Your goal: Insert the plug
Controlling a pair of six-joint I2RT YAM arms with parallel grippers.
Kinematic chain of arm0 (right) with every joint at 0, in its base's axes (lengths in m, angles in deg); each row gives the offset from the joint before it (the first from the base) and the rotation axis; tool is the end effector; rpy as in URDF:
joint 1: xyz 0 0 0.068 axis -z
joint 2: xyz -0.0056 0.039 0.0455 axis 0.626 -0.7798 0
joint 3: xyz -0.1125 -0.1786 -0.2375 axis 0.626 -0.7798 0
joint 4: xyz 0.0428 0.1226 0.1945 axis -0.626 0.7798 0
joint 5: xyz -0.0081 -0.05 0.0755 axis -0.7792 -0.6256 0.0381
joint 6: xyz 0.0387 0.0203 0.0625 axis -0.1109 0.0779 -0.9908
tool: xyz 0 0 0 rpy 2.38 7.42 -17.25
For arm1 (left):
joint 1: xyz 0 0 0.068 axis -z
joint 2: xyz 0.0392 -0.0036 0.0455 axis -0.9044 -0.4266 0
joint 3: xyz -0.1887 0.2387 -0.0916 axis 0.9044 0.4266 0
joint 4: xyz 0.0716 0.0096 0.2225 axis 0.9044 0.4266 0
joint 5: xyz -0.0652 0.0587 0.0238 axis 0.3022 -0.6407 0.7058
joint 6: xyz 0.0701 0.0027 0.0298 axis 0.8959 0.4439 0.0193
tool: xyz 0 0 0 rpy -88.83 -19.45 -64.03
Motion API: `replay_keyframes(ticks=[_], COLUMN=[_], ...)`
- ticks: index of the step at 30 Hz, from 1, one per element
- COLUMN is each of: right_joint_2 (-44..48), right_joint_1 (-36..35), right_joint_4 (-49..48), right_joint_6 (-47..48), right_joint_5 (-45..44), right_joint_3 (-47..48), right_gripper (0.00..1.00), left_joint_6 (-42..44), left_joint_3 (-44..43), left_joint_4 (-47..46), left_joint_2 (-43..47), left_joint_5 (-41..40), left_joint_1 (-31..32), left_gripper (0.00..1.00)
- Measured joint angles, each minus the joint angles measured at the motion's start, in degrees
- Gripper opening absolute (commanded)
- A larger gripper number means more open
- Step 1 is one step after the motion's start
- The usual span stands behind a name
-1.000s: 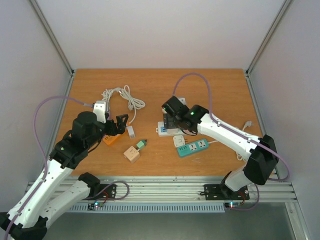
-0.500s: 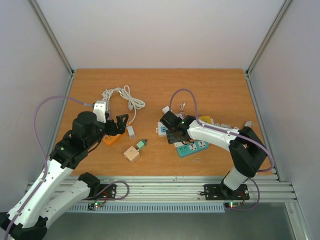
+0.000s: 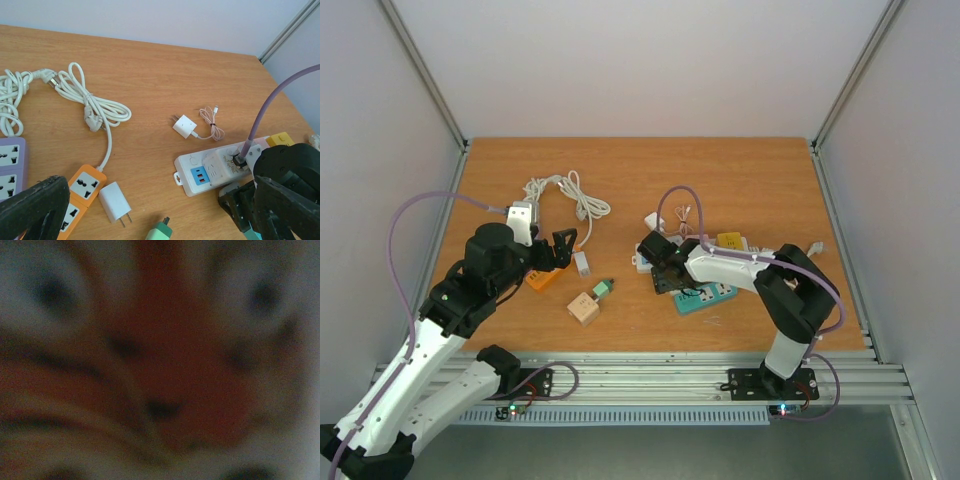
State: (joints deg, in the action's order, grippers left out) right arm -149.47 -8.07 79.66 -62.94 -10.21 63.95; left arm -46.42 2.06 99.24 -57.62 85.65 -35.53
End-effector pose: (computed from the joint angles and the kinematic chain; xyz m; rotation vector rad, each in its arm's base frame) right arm 0.2220 0.2078 0.1925 -0.9090 2.6450 -0.2482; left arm 0.1006 -0.0526 0.3519 0.1138 2.0235 -0.5132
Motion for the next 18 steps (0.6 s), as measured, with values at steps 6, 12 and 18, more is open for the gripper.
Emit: replay_keyframes(ticks=[6, 12, 18], right_joint_2=[-0.5, -0.5, -2.9], right_joint_1=[0.0, -0.5, -5.4], right_joint_4=[-1.7, -2.1, 0.6], right_joint_6=[-1.8, -3.4, -6.9], right_joint_5=[1.5, 3.1, 6.0], right_joint_3=[-1.2, -1.1, 3.5], right_gripper=[0.73, 0.70, 0.69], left_joint_6=[0.0, 0.0, 0.0], left_joint_3=[0.0, 0.0, 0.2], left_joint_4=[0.0, 0.0, 0.0], left_joint_2=[0.0, 0.0, -0.1], left_joint_5=[0.0, 0.0, 0.0], left_joint_1=[0.0, -0.1, -0.3], left_gripper=[0.99, 0.99, 0.99])
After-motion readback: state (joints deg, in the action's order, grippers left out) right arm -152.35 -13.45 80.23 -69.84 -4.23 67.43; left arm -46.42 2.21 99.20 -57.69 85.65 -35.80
